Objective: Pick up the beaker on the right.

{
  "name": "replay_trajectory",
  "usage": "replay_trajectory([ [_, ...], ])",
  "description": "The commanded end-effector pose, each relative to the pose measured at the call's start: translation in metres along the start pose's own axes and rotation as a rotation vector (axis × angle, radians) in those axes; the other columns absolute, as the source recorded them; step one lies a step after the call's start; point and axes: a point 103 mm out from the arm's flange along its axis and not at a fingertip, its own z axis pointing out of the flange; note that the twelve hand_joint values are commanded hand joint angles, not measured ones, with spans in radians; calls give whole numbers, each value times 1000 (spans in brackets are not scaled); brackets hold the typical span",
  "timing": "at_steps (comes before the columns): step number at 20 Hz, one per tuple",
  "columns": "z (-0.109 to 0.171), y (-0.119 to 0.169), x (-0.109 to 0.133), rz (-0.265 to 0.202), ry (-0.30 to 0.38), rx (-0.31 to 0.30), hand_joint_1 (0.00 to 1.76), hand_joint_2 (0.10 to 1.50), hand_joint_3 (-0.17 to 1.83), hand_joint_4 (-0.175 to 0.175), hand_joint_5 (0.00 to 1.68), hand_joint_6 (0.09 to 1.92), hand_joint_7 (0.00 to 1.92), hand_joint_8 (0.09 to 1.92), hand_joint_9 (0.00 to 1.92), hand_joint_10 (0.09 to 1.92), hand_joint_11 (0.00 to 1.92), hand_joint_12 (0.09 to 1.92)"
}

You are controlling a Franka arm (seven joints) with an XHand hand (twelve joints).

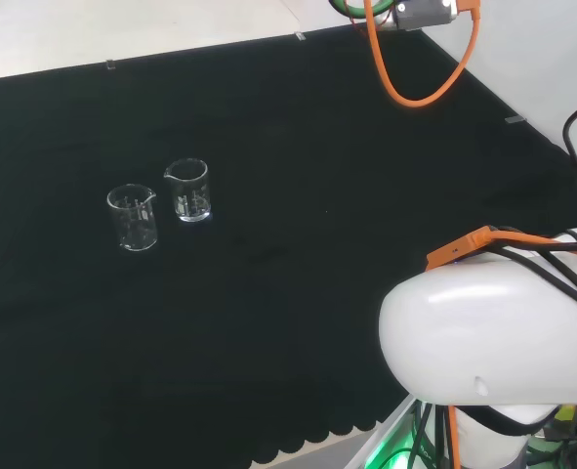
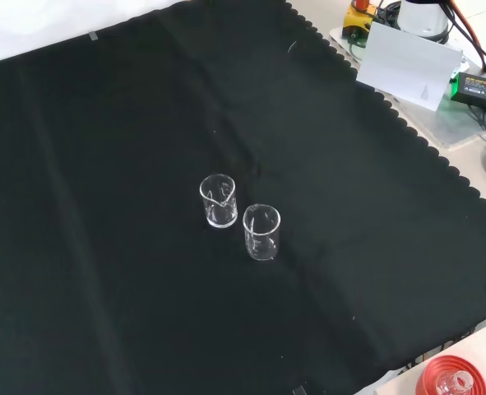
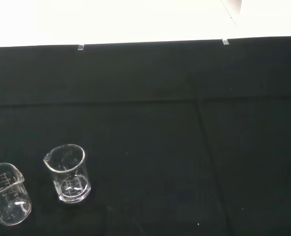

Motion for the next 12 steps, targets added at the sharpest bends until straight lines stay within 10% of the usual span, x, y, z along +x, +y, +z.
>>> replay_trajectory([
  [1, -15, -8, 13, -45, -25, -20, 96, 1345, 251, -48, 209, 87, 150, 87, 298, 87, 0, 835],
  [12, -5, 3, 2, -33, -13, 3, 36, 1382, 245, -43, 193, 87, 123, 87, 274, 87, 0, 763],
])
